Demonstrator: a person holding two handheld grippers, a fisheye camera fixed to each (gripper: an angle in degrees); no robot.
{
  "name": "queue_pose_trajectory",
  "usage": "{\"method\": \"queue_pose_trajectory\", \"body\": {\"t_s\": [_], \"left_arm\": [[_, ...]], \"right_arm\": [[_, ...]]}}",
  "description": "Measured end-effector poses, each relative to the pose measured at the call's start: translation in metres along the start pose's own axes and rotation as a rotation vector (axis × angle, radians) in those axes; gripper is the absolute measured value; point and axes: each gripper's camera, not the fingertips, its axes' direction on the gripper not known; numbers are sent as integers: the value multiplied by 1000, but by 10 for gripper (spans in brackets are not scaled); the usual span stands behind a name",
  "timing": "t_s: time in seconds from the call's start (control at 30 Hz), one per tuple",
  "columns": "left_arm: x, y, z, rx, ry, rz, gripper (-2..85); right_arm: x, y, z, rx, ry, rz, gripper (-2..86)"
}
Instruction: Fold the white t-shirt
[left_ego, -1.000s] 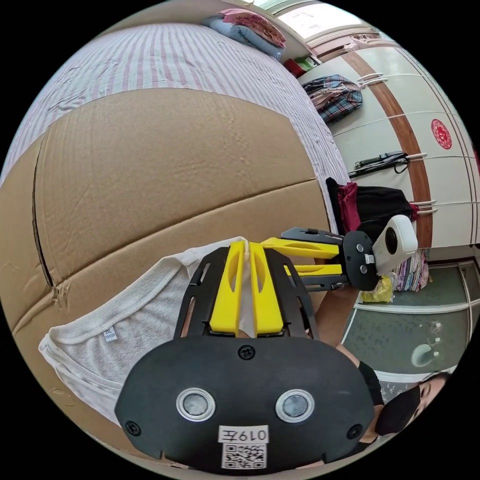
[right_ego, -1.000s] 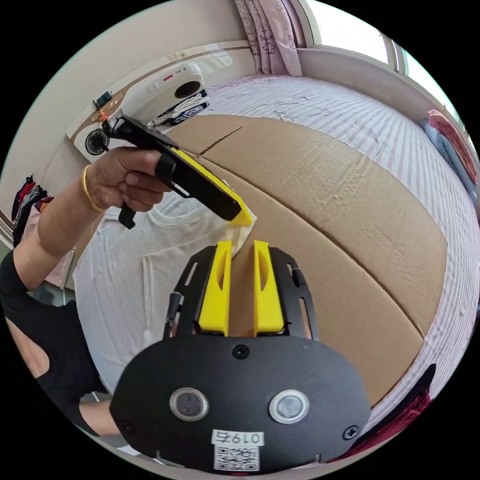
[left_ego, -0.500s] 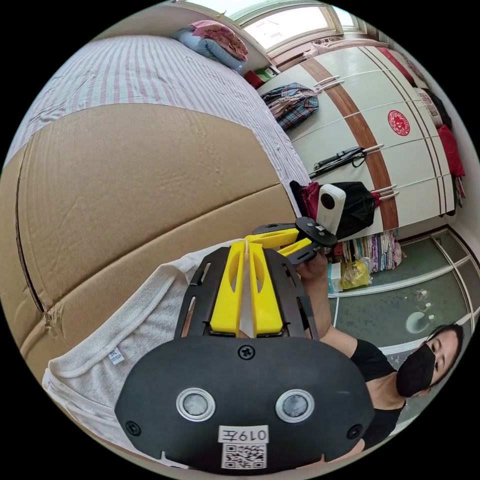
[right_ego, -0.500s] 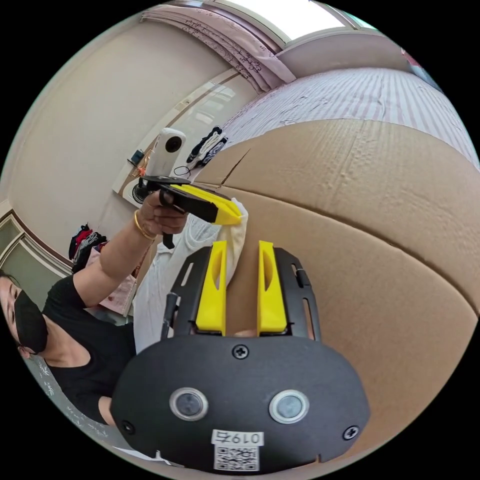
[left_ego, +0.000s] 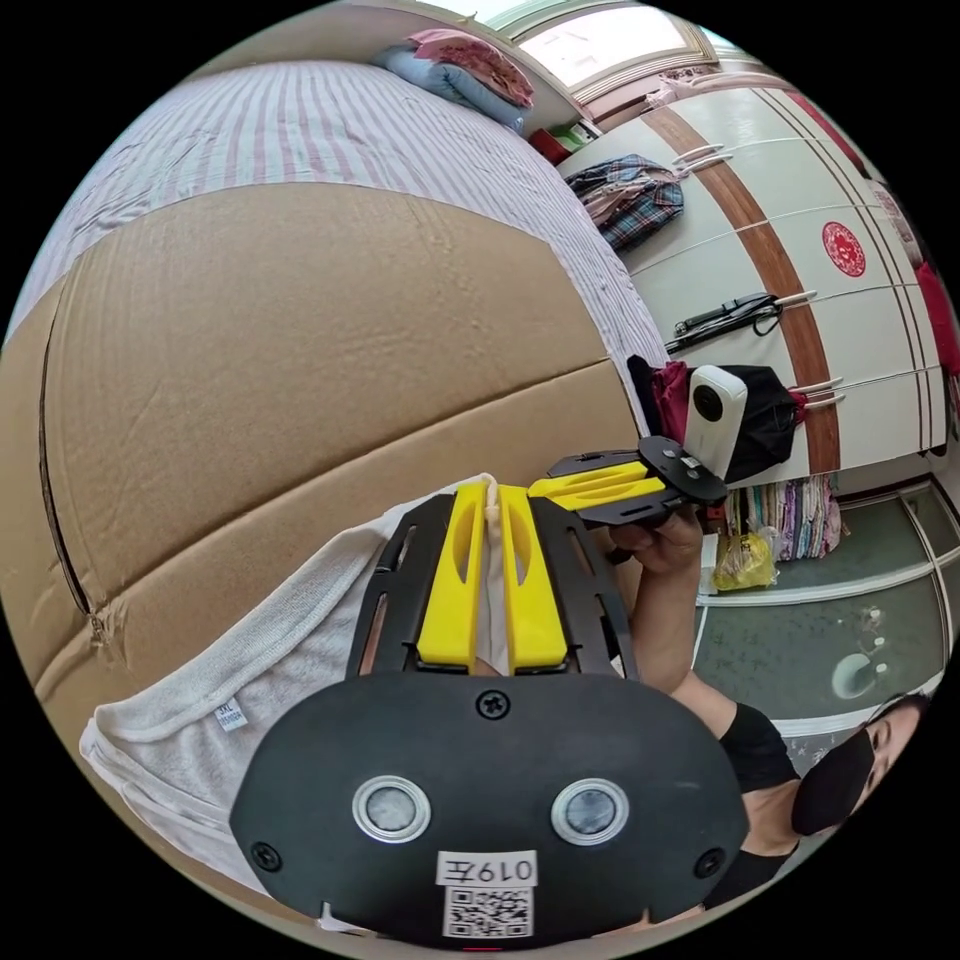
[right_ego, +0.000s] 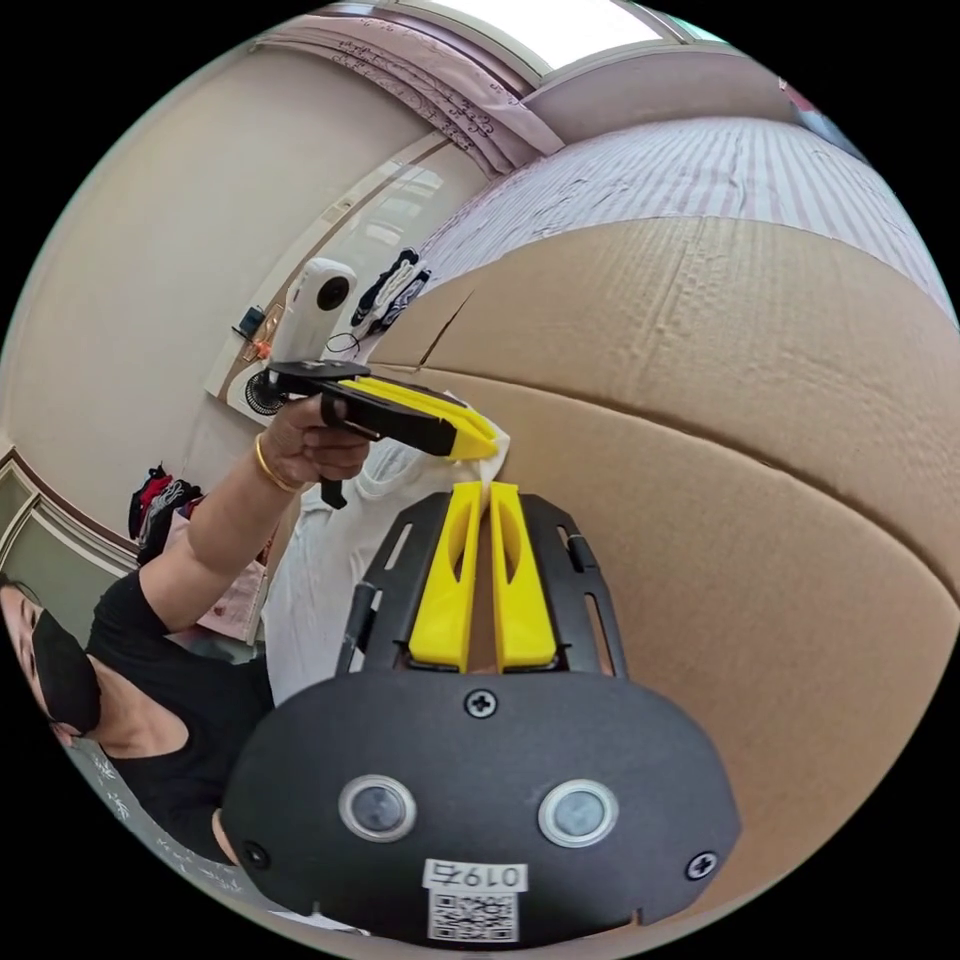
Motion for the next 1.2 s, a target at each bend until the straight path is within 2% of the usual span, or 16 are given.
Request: {"method": "queue_pose_trajectory", "body": {"t_s": [0.3,0.57,0.77,0.9,1.07,1.2], "left_arm": [[3,8,-1,16,13,-57,18],[21,18,7,10,-48,-43,14],[40,41,-2,82,18,-11,17],[78,85,-10,129,-99,146,19],[94,138,-3,164,-193,171,27],[103,145,10,148,-272,188,49]], "right_arm": [[8,-16,-7,-11,29,-4,1],[21,-23,-11,-3,14,3,4],[30,-24,-12,6,-1,7,18],[32,-23,-15,23,12,-2,57],[41,-20,-18,118,-37,33,71],[45,-18,-7,102,26,70,65]]}}
